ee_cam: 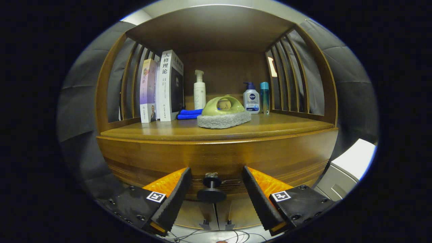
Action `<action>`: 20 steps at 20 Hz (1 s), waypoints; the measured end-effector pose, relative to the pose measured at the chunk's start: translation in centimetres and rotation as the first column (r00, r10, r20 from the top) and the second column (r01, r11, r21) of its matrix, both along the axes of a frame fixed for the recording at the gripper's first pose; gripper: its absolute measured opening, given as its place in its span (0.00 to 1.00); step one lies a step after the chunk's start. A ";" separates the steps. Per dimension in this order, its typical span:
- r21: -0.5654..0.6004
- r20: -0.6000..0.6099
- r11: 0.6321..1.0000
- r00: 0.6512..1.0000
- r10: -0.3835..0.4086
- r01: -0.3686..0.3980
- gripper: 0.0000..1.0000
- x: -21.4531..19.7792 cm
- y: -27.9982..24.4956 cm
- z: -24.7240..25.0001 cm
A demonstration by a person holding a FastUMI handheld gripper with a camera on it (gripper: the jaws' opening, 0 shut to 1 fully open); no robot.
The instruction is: Pull open the drawer, take out the items inside it, and place them on the countertop above the cabinet.
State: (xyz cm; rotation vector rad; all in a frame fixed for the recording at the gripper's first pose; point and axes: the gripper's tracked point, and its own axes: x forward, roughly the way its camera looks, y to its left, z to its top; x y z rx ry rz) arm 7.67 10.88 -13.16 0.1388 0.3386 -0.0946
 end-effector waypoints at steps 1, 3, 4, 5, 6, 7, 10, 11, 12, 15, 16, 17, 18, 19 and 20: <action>-0.001 0.006 1.000 1.000 -0.002 0.002 0.98 0.0 0.1 0.0; -0.009 0.014 1.000 1.000 0.001 -0.001 0.98 -0.1 0.1 -0.1; -0.012 0.016 1.000 1.000 0.006 -0.006 0.98 -0.2 0.1 0.0; -0.005 0.027 1.000 1.000 0.011 -0.010 0.98 -0.2 0.1 0.4; -0.001 0.044 1.000 0.999 0.007 -0.007 0.98 -0.4 0.0 1.2; -0.003 0.068 1.000 0.998 0.005 -0.005 0.98 -0.8 -0.1 2.2; -0.011 0.126 1.000 0.992 0.021 -0.019 0.98 -2.5 0.0 6.0; -0.017 0.146 1.000 0.989 0.028 -0.026 0.98 -3.4 0.0 7.5; -0.025 0.165 0.999 0.986 0.033 -0.029 0.98 -4.2 -0.1 8.9; -0.022 0.226 0.998 0.972 0.061 -0.058 0.98 -7.4 0.2 12.8; -0.021 0.243 0.998 0.968 0.065 -0.062 0.97 -8.4 0.3 14.1; -0.023 0.254 0.998 0.965 0.067 -0.064 0.97 -9.3 0.1 15.1; -0.029 0.254 0.997 0.965 0.070 -0.065 0.97 -10.2 -0.1 15.9; -0.038 0.258 0.997 0.963 0.076 -0.068 0.97 -11.1 -0.2 16.7; -0.049 0.263 0.997 0.962 0.078 -0.067 0.97 -11.9 -0.5 17.5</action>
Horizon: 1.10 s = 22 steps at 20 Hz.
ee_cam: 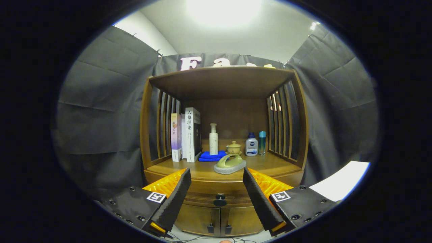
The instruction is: Pull open the drawer, take out the items inside it, and place them on the countertop above the cabinet.
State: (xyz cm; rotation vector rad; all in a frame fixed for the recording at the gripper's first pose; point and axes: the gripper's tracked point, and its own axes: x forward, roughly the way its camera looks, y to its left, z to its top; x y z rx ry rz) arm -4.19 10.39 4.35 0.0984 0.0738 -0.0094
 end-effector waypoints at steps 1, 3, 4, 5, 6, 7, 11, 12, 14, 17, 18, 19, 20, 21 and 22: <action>-0.008 0.012 1.000 1.000 -0.002 0.002 0.97 -0.6 -0.3 0.9; -0.002 0.026 1.000 1.000 -0.004 0.004 0.97 -2.0 -0.8 2.0; 0.007 0.023 1.000 1.000 -0.002 0.002 0.97 -2.7 -0.8 2.2; 0.015 0.012 1.000 1.000 -0.002 0.001 0.97 -3.3 -1.1 2.2; 0.019 0.007 1.000 1.000 -0.004 0.004 0.98 -4.0 -1.4 2.2; 0.019 0.002 1.000 1.000 -0.010 0.010 0.98 -4.5 -1.8 2.3; 0.020 0.005 0.999 1.000 -0.027 0.027 0.98 -6.3 -3.1 2.2; 0.017 0.006 0.999 0.999 -0.031 0.031 0.98 -6.6 -3.4 2.1; 0.022 0.009 0.999 0.999 -0.030 0.030 0.98 -6.9 -3.6 2.2; 0.028 0.026 0.999 0.999 -0.029 0.028 0.98 -7.0 -3.5 2.7; 0.028 0.032 0.999 0.999 -0.028 0.027 0.98 -7.1 -3.5 2.8; 0.025 0.038 0.999 0.999 -0.025 0.024 0.98 -7.0 -3.4 2.9; 0.021 0.040 1.000 0.999 -0.020 0.019 0.98 -6.8 -3.2 3.0; 0.019 0.034 1.000 0.999 -0.012 0.011 0.98 -6.8 -3.0 2.8; 0.017 0.029 1.000 1.000 -0.005 0.005 0.98 -6.8 -2.7 2.6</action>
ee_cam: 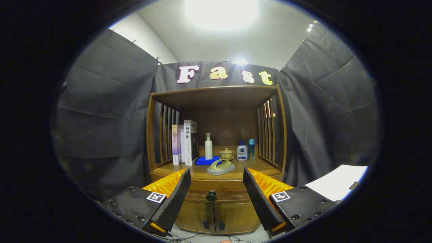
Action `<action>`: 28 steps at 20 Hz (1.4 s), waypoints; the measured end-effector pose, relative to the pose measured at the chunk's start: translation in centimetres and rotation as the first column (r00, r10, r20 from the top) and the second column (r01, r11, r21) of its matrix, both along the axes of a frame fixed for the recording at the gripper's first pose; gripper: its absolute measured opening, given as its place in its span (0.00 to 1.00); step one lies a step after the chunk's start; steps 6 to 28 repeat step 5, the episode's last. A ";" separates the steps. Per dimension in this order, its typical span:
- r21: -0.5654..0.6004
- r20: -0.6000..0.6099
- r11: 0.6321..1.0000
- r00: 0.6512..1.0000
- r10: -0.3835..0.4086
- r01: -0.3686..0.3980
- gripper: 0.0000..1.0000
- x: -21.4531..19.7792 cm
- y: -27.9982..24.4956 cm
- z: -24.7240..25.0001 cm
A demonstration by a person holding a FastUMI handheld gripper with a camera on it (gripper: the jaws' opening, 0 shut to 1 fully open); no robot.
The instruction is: Pull open the drawer, take out the items inside it, and place them on the countertop above the cabinet.
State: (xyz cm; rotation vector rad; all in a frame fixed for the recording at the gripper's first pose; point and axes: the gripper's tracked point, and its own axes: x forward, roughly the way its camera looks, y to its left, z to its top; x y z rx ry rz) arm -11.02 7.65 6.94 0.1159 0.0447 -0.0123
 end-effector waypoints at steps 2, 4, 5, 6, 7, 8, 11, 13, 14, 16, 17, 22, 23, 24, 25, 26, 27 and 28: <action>-0.004 -0.004 1.000 1.000 0.006 -0.006 0.98 0.1 0.2 -0.1; -0.005 -0.005 1.000 1.000 0.008 -0.008 0.98 0.1 0.2 -0.2; -0.005 -0.006 1.000 1.000 0.008 -0.008 0.98 0.0 0.3 -0.3; -0.005 -0.006 1.000 1.000 0.008 -0.008 0.98 0.0 0.3 -0.3; -0.005 -0.006 1.000 1.000 0.008 -0.008 0.98 0.0 0.3 -0.3; -0.005 -0.006 1.000 1.000 0.008 -0.008 0.98 0.0 0.3 -0.3; -0.005 -0.006 1.000 1.000 0.008 -0.008 0.98 0.0 0.3 -0.3; -0.005 -0.006 1.000 1.000 0.008 -0.008 0.98 0.0 0.3 -0.3; -0.005 -0.006 1.000 1.000 0.008 -0.008 0.98 0.0 0.3 -0.3; -0.005 -0.006 1.000 1.000 0.008 -0.008 0.98 0.0 0.3 -0.3; -0.005 -0.006 1.000 1.000 0.008 -0.008 0.98 0.0 0.3 -0.3; -0.005 -0.006 1.000 1.000 0.008 -0.008 0.98 0.0 0.3 -0.3; -0.005 -0.006 1.000 1.000 0.008 -0.008 0.98 0.0 0.3 -0.3; -0.005 -0.006 1.000 1.000 0.008 -0.008 0.98 0.0 0.3 -0.3; -0.005 -0.006 1.000 1.000 0.008 -0.008 0.98 0.0 0.3 -0.3; -0.005 -0.006 1.000 1.000 0.008 -0.008 0.98 0.0 0.3 -0.3; -0.005 -0.006 1.000 1.000 0.008 -0.008 0.98 0.0 0.3 -0.3; -0.005 -0.006 1.000 1.000 0.008 -0.008 0.98 0.0 0.3 -0.3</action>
